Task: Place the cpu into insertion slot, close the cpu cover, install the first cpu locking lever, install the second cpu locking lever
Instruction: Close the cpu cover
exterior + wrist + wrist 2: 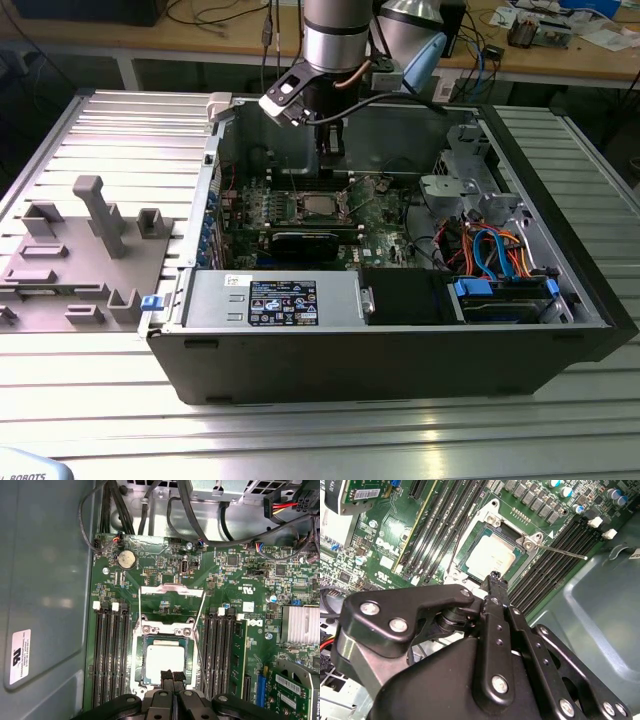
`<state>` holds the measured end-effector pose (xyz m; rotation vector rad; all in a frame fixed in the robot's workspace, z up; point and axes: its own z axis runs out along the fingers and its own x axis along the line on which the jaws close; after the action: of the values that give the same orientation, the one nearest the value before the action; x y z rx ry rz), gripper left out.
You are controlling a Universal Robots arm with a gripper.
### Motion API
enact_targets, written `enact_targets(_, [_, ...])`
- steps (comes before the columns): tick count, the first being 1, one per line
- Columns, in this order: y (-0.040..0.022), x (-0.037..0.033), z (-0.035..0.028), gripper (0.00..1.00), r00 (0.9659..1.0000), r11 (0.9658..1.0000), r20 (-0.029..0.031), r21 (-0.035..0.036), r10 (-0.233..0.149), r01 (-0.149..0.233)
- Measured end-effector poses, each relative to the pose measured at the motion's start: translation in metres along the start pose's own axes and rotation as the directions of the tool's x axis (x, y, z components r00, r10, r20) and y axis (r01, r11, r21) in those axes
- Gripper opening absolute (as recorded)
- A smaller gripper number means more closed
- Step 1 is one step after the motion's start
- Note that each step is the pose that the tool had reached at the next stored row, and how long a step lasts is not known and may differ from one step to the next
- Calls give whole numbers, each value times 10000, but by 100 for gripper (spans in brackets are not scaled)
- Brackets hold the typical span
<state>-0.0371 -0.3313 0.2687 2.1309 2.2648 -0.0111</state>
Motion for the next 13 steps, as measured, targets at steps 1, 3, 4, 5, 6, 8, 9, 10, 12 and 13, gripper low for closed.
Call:
enact_targets(1, [4,-1,0,11,10000,10000,1,0,-2,2])
enact_targets(3, [23,-2,0,11,10000,10000,2,1,0,0])
enact_targets(4, [35,-2,0,11,10000,10000,1,1,1,-1])
enact_targets(5, [45,-3,0,11,10000,10000,2,1,-1,1])
enact_targets(6, [53,-4,1,11,10000,10000,1,1,0,0])
enact_targets(8, [79,-5,1,11,10000,10000,0,1,0,0])
enact_targets(9, [83,-6,2,11,10000,10000,0,1,0,0])
enact_targets(10, [92,-7,2,11,10000,10000,0,0,1,-1])
enact_targets(12, [111,-8,3,11,10000,10000,0,1,1,-1])
enact_targets(13, [125,-9,3,11,10000,10000,1,1,-1,1])
